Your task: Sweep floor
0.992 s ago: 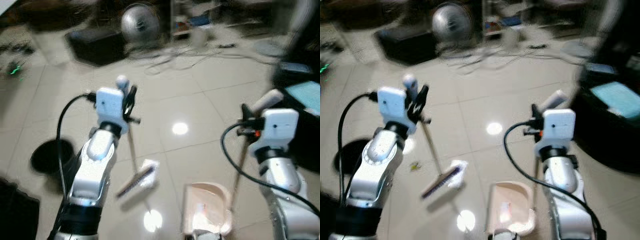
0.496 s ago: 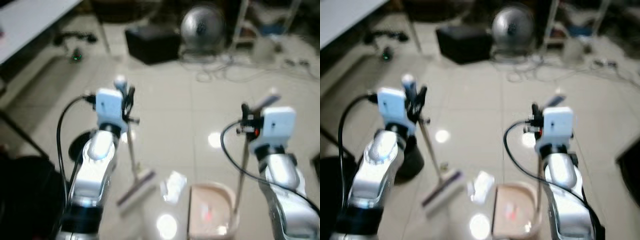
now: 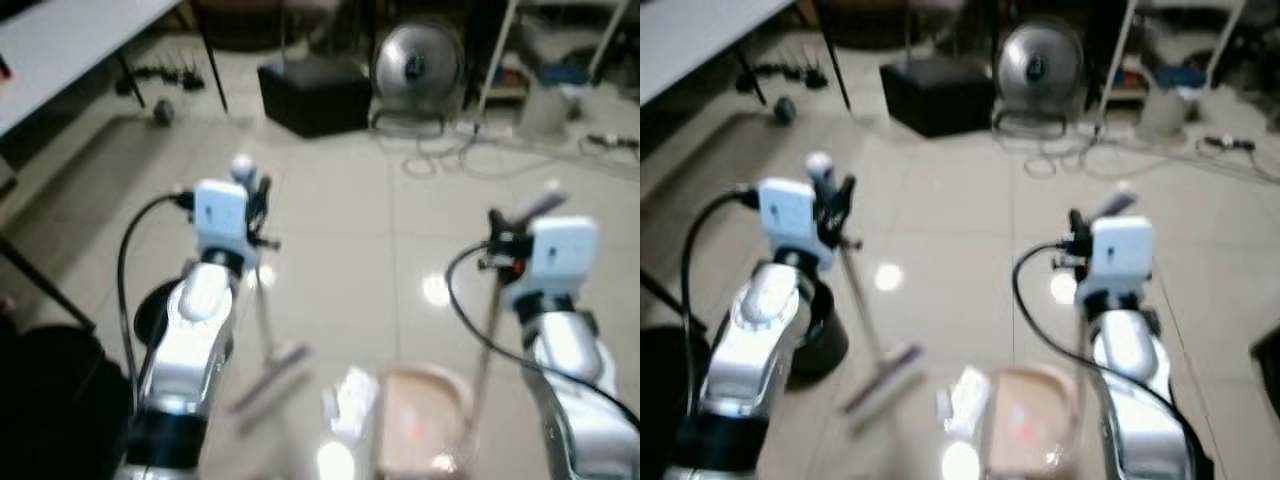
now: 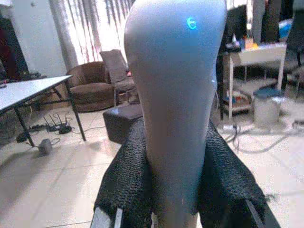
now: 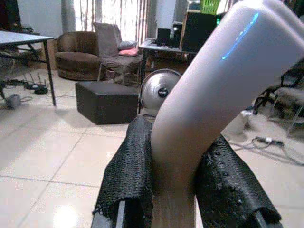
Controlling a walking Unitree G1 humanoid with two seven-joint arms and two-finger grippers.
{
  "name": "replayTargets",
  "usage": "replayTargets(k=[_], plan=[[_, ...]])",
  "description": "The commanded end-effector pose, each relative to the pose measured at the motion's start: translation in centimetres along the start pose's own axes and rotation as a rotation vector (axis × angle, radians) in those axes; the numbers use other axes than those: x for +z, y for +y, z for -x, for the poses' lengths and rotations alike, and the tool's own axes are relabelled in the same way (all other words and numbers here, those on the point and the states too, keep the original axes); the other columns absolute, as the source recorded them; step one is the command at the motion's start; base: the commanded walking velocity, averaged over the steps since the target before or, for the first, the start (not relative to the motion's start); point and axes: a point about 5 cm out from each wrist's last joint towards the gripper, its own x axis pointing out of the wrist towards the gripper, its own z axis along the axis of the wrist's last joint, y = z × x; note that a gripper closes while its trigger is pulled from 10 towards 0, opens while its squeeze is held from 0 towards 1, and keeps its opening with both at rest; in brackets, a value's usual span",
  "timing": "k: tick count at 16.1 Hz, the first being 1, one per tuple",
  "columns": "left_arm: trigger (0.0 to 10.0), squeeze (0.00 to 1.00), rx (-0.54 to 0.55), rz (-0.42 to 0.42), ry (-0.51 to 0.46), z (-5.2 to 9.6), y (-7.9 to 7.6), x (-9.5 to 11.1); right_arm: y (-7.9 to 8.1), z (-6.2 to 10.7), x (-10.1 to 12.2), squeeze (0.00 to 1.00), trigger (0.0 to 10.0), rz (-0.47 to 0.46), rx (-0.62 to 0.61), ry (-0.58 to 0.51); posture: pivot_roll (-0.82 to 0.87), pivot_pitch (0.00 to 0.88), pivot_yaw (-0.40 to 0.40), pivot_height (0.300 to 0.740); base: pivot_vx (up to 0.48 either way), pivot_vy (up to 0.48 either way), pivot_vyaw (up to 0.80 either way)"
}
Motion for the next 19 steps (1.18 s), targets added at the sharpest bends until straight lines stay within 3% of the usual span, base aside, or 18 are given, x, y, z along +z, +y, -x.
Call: replayTargets(k=[1,8,12,17,19], plan=[[10.0,0.0,0.024,-0.052,-0.037,-0.1,1.1,0.8,0.8,-0.1,1.1,0.0,10.0,-0.022,0.025,-0.055,-0.11,0.068,0.047,0.74,0.409,0.0,0.0],[10.0,0.0,0.021,-0.058,-0.041,-0.3,1.1,0.8,0.8,-0.2,1.0,0.0,10.0,-0.002,0.04,-0.049,-0.11,0.073,0.054,0.74,0.408,0.0,0.0],[10.0,0.0,0.005,-0.052,-0.019,-0.4,0.9,0.5,0.7,-0.2,1.1,0.0,10.0,-0.03,0.014,-0.059,-0.1,0.077,0.059,0.74,0.392,0.0,0.4],[10.0,0.0,-0.023,-0.019,-0.016,-0.8,0.0,0.0,0.5,-0.3,0.9,0.0,10.0,-0.022,-0.001,-0.064,-0.1,0.087,0.069,0.74,0.0,0.0,0.0],[10.0,0.0,-0.017,-0.015,-0.079,-1.5,-0.3,0.2,0.3,-1.1,0.7,0.0,10.0,-0.015,0.002,-0.095,-0.08,0.106,0.068,0.74,0.0,0.0,0.0]])
